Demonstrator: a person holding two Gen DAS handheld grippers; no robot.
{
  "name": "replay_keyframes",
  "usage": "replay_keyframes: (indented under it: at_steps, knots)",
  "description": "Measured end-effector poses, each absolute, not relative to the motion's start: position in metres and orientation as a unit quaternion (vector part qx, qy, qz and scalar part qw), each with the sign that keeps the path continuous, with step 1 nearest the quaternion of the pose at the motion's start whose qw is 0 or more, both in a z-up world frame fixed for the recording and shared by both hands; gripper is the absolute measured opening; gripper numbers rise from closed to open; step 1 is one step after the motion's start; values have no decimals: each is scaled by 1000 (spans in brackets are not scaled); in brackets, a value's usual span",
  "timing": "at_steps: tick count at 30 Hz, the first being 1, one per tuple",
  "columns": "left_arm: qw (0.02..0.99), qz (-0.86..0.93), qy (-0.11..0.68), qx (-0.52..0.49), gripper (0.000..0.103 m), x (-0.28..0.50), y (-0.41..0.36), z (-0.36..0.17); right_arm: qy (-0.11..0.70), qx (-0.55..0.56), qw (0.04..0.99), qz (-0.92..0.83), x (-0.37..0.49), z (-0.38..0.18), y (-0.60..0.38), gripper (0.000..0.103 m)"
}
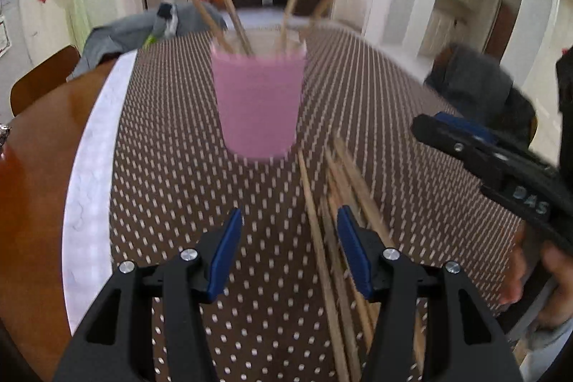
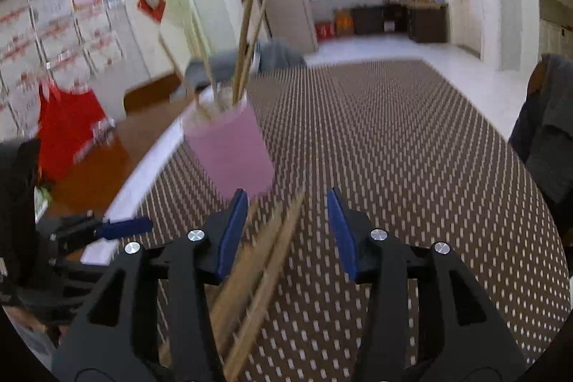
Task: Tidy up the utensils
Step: 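Move both grippers back down to the remaining chopsticks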
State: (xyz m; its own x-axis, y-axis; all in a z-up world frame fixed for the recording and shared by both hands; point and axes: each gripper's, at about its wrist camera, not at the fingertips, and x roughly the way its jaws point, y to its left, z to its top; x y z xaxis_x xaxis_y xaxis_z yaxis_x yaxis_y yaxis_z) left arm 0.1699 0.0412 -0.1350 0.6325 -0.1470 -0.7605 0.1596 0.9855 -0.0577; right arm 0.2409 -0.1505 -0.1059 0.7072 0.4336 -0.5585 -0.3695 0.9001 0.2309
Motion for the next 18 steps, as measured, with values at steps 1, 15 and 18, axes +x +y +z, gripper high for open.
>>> replay_keyframes:
  at_steps: [1,15,18]
  knots:
    - [897,-83,433,20,55,170,37,-143,323,45,921,214,238,-110,-151,47]
    - [876,-47,473,76,57,182,27,-170,407,-20,891,201,237,-149,-133,49]
    - [876,-47,474,77,57,184,29,-169,412,-35,889,197,238,-154,-126,49]
